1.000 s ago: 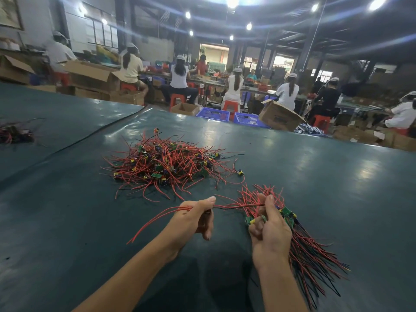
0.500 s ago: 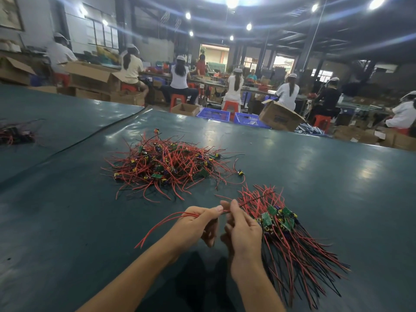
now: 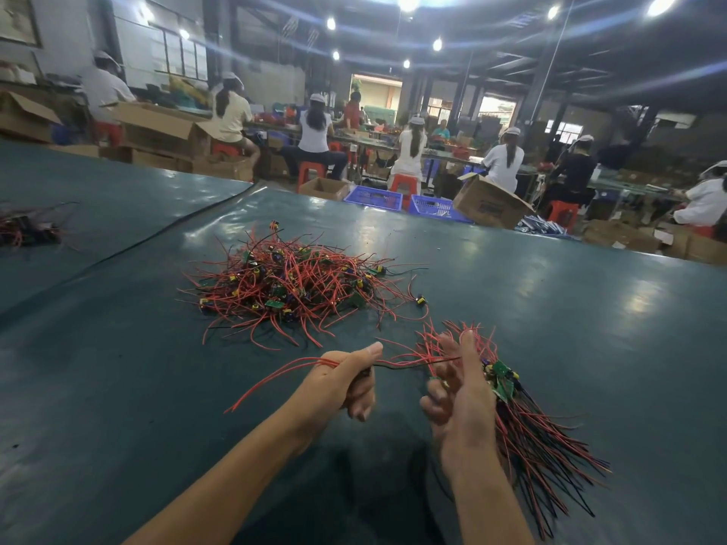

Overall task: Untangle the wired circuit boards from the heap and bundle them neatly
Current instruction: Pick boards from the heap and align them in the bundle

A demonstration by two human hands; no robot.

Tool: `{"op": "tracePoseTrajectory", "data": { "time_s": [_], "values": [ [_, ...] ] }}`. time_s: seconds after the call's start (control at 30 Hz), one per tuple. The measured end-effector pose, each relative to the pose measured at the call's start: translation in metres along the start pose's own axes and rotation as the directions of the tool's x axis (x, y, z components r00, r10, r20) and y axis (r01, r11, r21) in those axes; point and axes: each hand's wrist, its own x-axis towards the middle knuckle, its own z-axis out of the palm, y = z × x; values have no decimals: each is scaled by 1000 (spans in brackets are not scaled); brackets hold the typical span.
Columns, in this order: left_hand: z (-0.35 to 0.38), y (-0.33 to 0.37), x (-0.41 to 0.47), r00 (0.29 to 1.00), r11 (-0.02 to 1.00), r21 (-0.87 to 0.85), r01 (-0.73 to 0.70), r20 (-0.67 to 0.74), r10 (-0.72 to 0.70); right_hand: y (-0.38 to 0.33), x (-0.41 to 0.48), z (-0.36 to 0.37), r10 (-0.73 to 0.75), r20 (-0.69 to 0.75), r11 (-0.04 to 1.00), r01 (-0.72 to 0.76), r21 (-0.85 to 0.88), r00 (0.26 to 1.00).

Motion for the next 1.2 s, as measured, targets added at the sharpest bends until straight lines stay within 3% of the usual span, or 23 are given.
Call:
{"op": "tracePoseTrajectory", "data": {
  "time_s": [0.07,0.13,0.2,0.27,0.33,0.43,0.53,0.63,0.7,0.73,0.8,0.93,1.03,1.2],
  "values": [
    [1,0,-1,999,995,-86,46,25,-44,8,-7,7,-20,134,988,40,-147,991],
    [0,0,-2,987,973,-172,156,76,-145,18,-17,13,-119,297,935,207,-287,947],
    [-1,0,-4,965,953,-163,256,107,-241,25,-25,17,-228,447,842,406,-357,865],
    [-2,1,-4,946,940,-133,316,120,-301,27,-28,17,-284,477,765,497,-410,831],
    [-2,0,-3,936,933,-99,346,111,-335,27,-27,17,-341,456,688,548,-476,822],
    [-2,-4,0,942,943,2,333,35,-333,27,-24,18,-412,409,651,577,-493,814],
    [-2,-6,4,960,961,-19,277,-22,-278,25,-17,12,-496,262,637,552,-539,828],
    [-9,-5,8,966,979,-41,197,-161,-201,20,-6,3,-353,-20,836,306,-456,935],
    [-19,-10,10,954,987,110,113,-288,-77,17,1,-2,-176,-158,957,131,-260,972],
    [-25,-15,12,936,959,271,81,-351,20,17,4,-3,-107,-186,982,75,-172,977],
    [-39,-25,14,890,809,583,77,-406,209,16,7,-4,-1,-206,998,-11,-58,978],
    [-66,-44,18,842,494,849,186,-397,366,16,8,-4,52,-209,999,-53,0,977],
    [-87,-51,23,828,366,873,324,-448,337,15,6,-2,6,-211,1000,-10,-17,977],
    [-119,-51,29,834,260,818,512,-546,74,16,4,-1,16,-205,999,-23,-28,979]
  ]
}}
